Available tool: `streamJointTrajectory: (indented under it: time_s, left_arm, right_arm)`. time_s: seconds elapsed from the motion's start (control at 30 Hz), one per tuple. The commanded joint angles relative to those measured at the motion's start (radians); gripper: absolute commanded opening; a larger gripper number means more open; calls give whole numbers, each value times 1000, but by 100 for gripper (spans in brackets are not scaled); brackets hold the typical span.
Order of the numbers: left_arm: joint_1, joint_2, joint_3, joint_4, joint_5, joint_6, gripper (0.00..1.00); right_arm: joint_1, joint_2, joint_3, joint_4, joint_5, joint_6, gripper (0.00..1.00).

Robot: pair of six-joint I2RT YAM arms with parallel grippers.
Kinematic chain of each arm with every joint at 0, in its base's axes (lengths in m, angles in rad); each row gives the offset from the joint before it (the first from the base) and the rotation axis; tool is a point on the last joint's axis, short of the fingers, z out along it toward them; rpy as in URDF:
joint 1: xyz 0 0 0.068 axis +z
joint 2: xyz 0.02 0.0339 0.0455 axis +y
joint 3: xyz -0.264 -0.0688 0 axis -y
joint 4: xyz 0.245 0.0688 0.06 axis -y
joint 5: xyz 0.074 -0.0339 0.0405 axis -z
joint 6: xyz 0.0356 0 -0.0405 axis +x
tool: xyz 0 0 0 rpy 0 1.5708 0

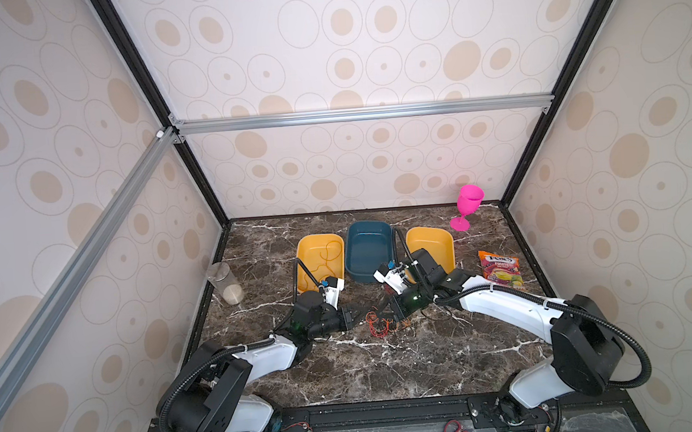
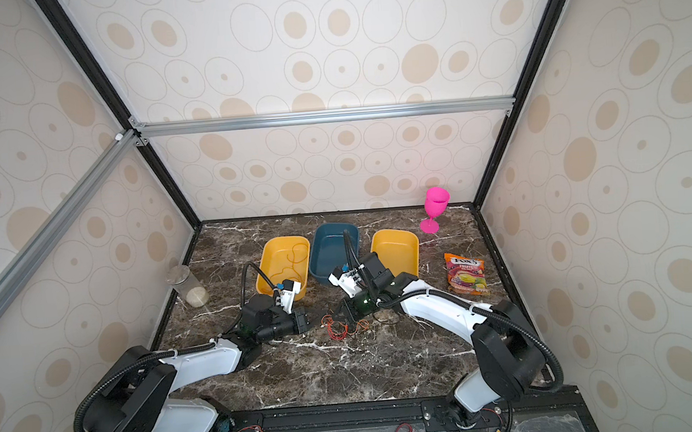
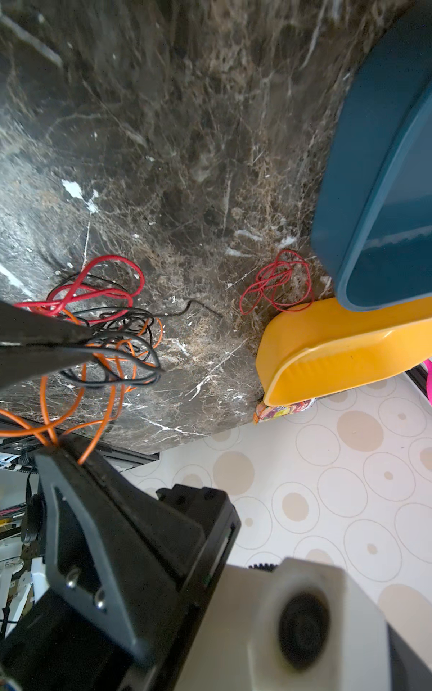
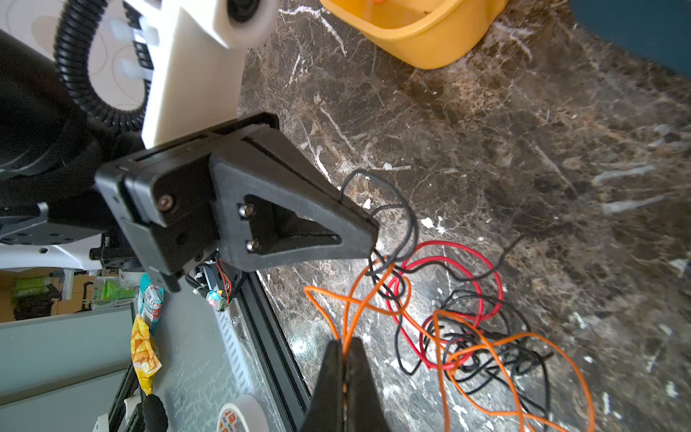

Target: Untangle the cables

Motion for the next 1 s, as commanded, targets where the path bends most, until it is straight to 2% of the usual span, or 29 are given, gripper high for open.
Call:
streamJointTrajectory:
  time_s: [0.0, 0.2, 0.5, 0.7, 0.87, 0.97]
  left_arm:
    - [12, -25, -10, 3, -38, -2, 0]
    - [32, -64, -37, -37, -71, 2, 0]
    - [86, -138, -72, -135, -93, 19, 0]
    - [122, -213, -84, -222, -110, 43, 0]
    - [145, -275, -82, -324, -123, 65, 0]
    - [162, -323, -74, -422, -171, 86, 0]
  right_arm:
    - [-25, -53, -18, -33, 7, -29, 0]
    - [-72, -88, -42, -82, 39, -41, 0]
    - [-130, -109, -47, -173, 182, -30, 1]
    - [-137, -69, -7, -287, 326, -51, 1]
    - [-136, -49, 7, -348, 510, -39, 1]
    - [-140, -44, 9, -370, 580, -22, 1]
